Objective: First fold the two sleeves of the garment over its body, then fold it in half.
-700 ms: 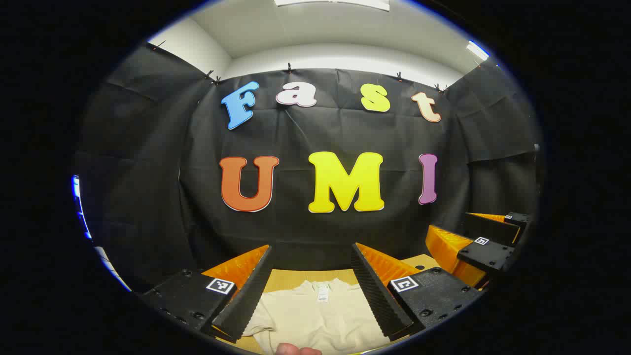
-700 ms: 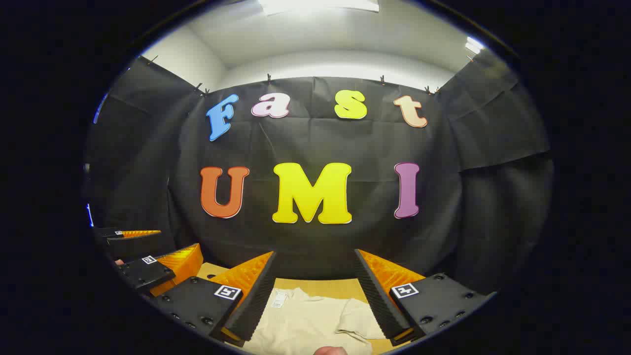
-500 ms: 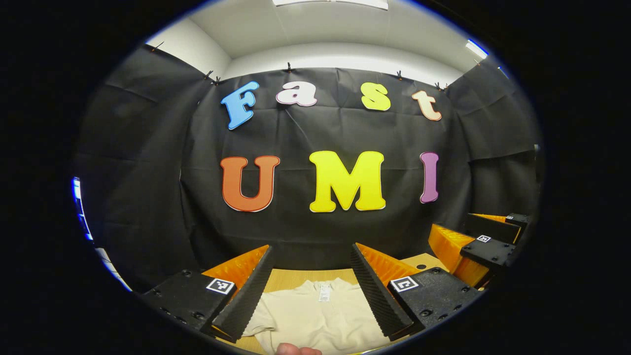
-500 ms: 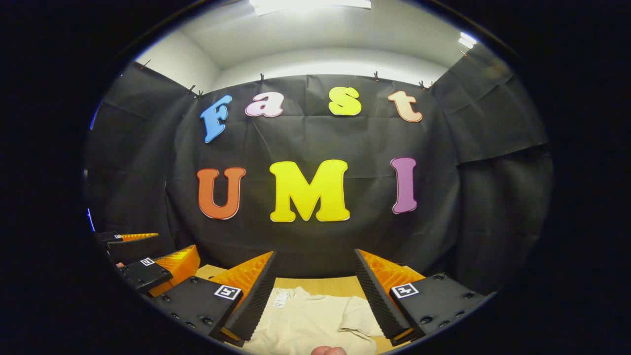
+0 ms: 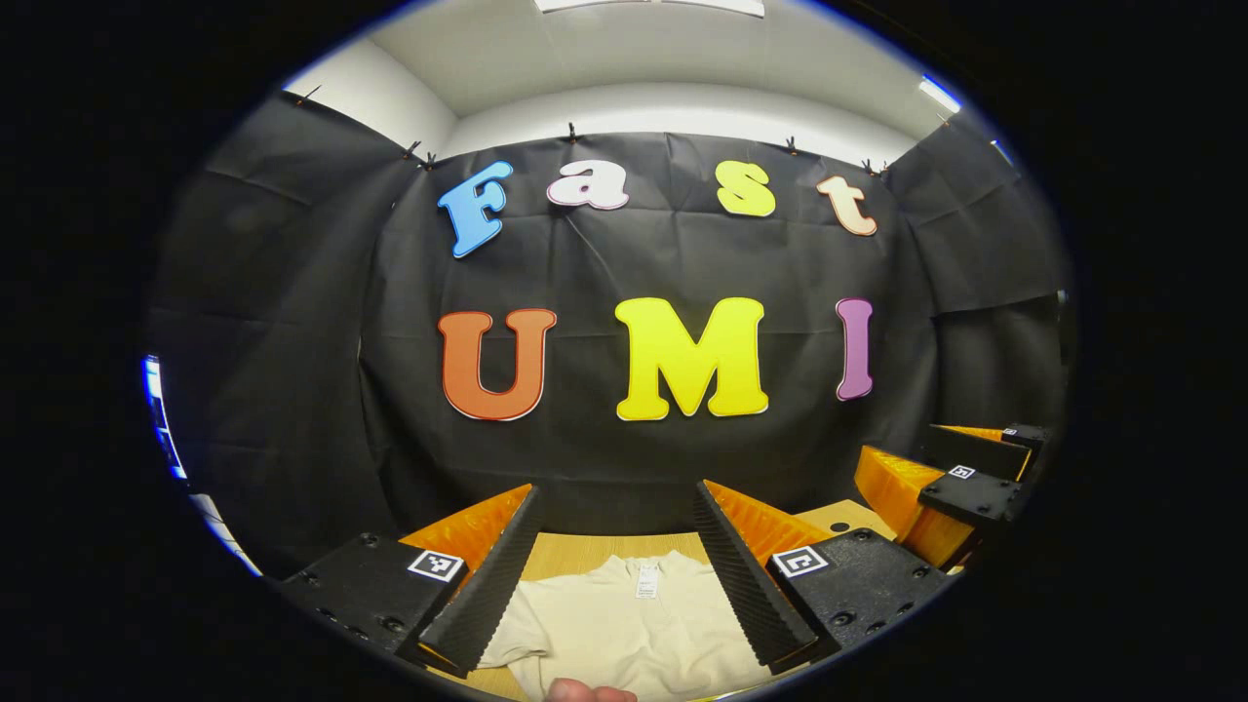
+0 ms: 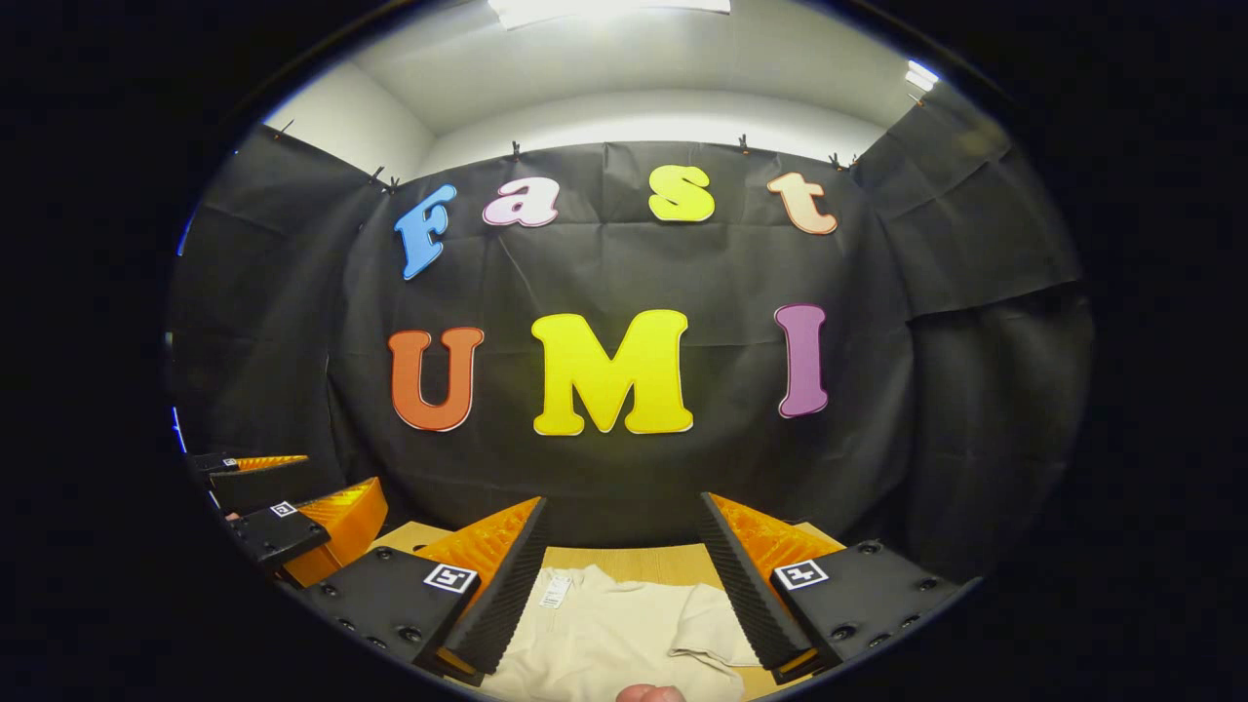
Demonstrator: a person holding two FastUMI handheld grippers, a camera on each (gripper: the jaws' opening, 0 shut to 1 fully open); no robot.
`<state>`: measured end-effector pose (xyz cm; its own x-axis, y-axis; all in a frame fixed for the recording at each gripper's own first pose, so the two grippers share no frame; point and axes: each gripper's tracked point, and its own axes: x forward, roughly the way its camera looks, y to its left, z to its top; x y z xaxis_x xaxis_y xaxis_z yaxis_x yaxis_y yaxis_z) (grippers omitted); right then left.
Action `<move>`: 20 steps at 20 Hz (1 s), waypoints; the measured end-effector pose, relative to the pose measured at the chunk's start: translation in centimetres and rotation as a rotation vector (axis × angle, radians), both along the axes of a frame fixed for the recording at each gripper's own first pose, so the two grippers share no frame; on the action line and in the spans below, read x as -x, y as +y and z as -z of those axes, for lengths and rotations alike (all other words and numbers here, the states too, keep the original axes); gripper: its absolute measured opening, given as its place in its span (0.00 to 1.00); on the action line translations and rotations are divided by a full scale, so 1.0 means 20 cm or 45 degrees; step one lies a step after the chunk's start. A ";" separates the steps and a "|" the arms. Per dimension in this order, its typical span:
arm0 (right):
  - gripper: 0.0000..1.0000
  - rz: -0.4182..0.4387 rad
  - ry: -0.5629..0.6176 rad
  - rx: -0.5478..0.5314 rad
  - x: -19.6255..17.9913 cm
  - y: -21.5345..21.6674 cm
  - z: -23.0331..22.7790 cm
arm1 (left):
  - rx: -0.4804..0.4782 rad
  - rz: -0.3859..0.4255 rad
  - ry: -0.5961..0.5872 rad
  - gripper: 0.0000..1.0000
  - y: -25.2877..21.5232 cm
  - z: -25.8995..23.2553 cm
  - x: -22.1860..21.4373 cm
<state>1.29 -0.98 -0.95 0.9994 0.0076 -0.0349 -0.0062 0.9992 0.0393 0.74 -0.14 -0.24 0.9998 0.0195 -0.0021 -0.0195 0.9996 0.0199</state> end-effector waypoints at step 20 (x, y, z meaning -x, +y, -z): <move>0.94 0.335 0.356 0.221 0.22 -1.33 0.50 | -0.013 0.186 0.120 0.99 -0.38 0.23 -0.10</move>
